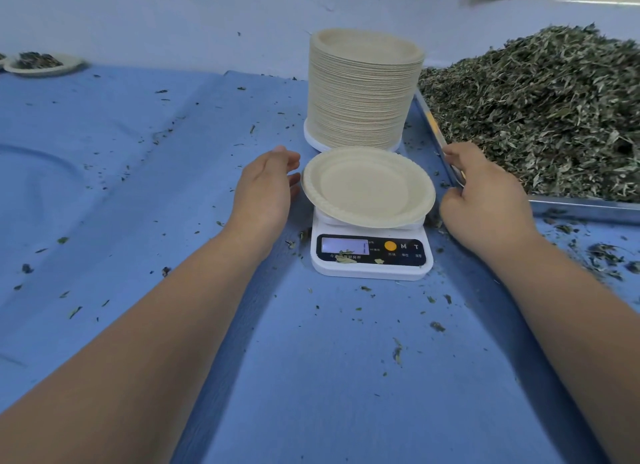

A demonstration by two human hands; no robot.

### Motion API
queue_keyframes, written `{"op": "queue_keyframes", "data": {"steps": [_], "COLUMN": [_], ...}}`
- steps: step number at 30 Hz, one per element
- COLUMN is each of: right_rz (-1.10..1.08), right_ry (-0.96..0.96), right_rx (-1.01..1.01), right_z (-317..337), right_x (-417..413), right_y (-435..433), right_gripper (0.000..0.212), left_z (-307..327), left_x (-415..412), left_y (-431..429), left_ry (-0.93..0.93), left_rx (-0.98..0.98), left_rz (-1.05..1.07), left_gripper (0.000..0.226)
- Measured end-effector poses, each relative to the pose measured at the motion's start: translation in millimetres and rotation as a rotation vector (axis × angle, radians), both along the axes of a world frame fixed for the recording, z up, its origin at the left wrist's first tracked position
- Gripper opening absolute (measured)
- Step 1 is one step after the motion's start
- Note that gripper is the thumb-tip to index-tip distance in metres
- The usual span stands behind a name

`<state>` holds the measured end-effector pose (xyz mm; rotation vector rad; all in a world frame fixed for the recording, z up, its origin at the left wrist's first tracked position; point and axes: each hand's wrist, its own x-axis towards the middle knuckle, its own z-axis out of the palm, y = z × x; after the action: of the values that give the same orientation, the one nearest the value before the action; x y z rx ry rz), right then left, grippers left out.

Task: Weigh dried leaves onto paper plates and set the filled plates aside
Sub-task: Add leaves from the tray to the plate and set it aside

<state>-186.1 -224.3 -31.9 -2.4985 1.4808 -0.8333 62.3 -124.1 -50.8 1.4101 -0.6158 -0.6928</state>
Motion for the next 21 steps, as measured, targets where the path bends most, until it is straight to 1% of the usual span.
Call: {"op": "queue_keyframes", "data": {"steps": [3, 5, 7, 10, 13, 15, 17, 18, 19, 20, 21], "right_rz": [0.001, 0.006, 0.003, 0.015, 0.004, 0.006, 0.082, 0.159, 0.263, 0.377, 0.484], "right_ry": [0.004, 0.011, 0.017, 0.010, 0.012, -0.070, -0.253, -0.326, -0.368, -0.381, -0.372], "right_rx": [0.005, -0.002, -0.016, -0.033, -0.037, -0.066, -0.189, -0.258, -0.274, -0.207, -0.077], "right_z": [-0.4, -1.9, -2.7, -4.5, -5.8, -3.1, 3.4, 7.0, 10.5, 14.3, 17.8], "right_x": [-0.7, -1.2, -1.7, -1.7, -1.4, -0.3, -0.7, -1.3, -2.7, -4.2, -6.0], "right_y": [-1.7, -2.6, -3.3, -5.5, -6.6, -2.6, 4.8, 9.7, 14.0, 18.4, 23.9], "right_gripper": [0.064, 0.063, 0.063, 0.063, 0.061, 0.052, 0.038, 0.035, 0.038, 0.048, 0.063], "left_z": [1.6, 3.6, 4.8, 6.5, 8.3, 8.8, 9.0, 9.0, 9.0, 8.9, 8.1], "left_x": [-1.0, -1.9, -4.1, -7.5, -10.2, -10.7, -10.4, -9.7, -9.2, -8.7, -8.1], "left_y": [0.1, 1.7, 4.2, 7.5, 10.3, 12.5, 12.8, 12.6, 12.0, 11.5, 10.8], "left_ry": [-0.002, -0.004, -0.033, -0.077, -0.132, -0.166, -0.170, -0.169, -0.168, -0.167, -0.168], "left_rx": [0.012, 0.013, 0.006, 0.000, 0.001, 0.013, 0.019, 0.023, 0.027, 0.030, 0.032], "left_rz": [-0.007, -0.011, -0.020, -0.030, -0.053, -0.060, -0.066, -0.067, -0.066, -0.067, -0.066], "left_gripper": [0.033, 0.028, 0.022, 0.019, 0.024, 0.031, 0.031, 0.030, 0.030, 0.029, 0.029]}}
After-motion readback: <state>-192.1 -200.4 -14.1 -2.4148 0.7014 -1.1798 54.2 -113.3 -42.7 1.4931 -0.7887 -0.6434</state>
